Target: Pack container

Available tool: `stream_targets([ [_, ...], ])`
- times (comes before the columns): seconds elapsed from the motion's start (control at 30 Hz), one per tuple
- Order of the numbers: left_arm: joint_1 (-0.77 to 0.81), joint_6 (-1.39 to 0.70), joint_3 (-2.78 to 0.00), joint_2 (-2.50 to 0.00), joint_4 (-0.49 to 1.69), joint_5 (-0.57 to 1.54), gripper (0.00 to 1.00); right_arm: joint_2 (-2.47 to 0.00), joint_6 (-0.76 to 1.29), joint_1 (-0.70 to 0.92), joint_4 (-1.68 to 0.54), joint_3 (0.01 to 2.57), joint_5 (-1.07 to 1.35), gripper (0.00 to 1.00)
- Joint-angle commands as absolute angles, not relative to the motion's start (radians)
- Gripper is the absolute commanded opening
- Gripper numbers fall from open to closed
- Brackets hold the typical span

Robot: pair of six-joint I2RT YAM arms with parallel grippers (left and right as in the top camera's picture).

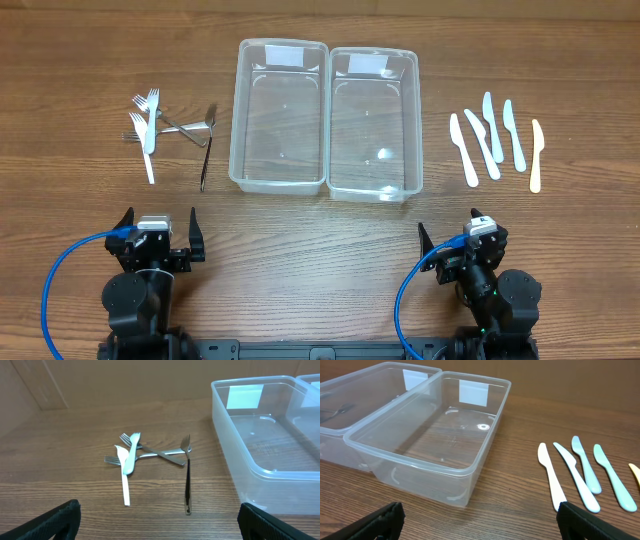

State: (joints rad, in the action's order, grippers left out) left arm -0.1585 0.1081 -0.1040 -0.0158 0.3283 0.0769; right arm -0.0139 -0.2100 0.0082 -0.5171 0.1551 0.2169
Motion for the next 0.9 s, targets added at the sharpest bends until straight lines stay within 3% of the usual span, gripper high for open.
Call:
stream_targets([
  [0.0,-0.162,0.109,-0.098,-0.007,0.324,0.071,1.00,-0.005,-0.207,0.010,-0.513,0.150,0.210,1.00],
  [0.5,-0.162,0.109,-0.098,-0.007,0.324,0.071,1.00,-0.005,-0.207,0.010,-0.500,0.150,0.212,1.00],
  [0.87,-0.163,0.144,-0.098,-0.007,0.311,0.051,1.00,-0.005,-0.206,0.010,-0.494,0.150,0.392,1.00],
])
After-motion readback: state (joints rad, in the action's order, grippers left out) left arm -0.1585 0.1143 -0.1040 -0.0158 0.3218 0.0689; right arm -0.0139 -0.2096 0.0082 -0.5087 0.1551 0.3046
